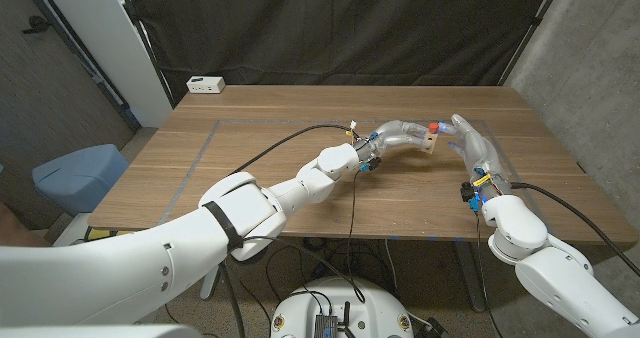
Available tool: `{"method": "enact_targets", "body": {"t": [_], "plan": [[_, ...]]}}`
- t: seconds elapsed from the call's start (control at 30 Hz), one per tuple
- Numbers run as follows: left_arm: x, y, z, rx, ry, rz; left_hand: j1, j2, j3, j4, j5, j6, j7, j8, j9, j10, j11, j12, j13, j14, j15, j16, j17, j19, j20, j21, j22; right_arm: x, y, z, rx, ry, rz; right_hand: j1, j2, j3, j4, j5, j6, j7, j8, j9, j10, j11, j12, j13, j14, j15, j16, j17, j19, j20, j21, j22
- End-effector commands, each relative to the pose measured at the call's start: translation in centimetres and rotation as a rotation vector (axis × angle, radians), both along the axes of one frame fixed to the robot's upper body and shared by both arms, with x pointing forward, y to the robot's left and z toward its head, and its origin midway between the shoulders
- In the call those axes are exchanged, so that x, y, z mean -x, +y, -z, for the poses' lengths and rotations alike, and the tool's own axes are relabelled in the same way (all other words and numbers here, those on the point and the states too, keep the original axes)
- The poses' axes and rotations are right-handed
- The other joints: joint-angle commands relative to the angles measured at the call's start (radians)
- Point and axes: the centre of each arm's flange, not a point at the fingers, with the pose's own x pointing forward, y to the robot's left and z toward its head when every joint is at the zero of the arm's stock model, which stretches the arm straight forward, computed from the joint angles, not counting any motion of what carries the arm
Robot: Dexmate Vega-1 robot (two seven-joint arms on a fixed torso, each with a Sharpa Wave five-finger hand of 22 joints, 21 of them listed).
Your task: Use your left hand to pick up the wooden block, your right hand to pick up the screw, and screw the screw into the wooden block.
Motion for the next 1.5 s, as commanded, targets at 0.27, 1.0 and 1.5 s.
{"method": "enact_targets", "body": {"t": [0.27, 1.0, 1.5], "plan": [[-0.09, 0.05, -0.04, -0.005, 0.007, 0.002, -0.054, 0.065, 0.054, 0.054, 0.004, 0.077, 0.010, 0.029, 0.004, 0.010, -0.001, 0.021, 0.004, 0.012, -0.069, -0.002, 0.002, -0.001, 0.000, 0.005, 0.004, 0.15, 0.26, 0.25, -0.005, 0.006, -0.003, 0.006, 0.009, 0.013, 0.000, -0.003, 0.048, 0.012, 0.012, 0.004, 0.029, -0.006, 0.010, 0.002, 0.017, -0.003, 0.007, 0.001, 0.017, -0.002, 0.008, 0.003], [-0.07, -0.03, -0.03, -0.009, 0.007, 0.003, -0.055, 0.065, 0.056, 0.054, 0.004, 0.078, 0.012, 0.029, 0.004, 0.010, 0.000, 0.021, 0.003, 0.013, -0.069, -0.003, 0.001, -0.001, -0.001, 0.005, 0.004, -0.01, 0.57, 0.20, 0.041, 0.007, -0.068, 0.008, 0.011, 0.018, -0.002, -0.004, 0.082, 0.015, 0.004, 0.005, 0.047, -0.015, 0.005, 0.002, 0.027, -0.015, 0.006, 0.001, 0.022, -0.003, 0.005, 0.003], [-0.06, 0.14, 0.00, -0.009, 0.003, 0.005, -0.055, 0.067, 0.057, 0.054, 0.004, 0.075, 0.012, 0.028, 0.004, 0.008, 0.000, 0.020, 0.002, 0.011, -0.068, -0.004, 0.001, -0.002, 0.001, 0.005, 0.004, 0.88, -0.24, 0.50, 0.017, 0.007, -0.022, 0.009, 0.016, 0.022, -0.001, -0.005, 0.081, 0.016, -0.005, 0.005, 0.054, -0.013, 0.003, 0.002, 0.031, -0.015, 0.007, 0.002, 0.024, -0.002, 0.004, 0.003]]}}
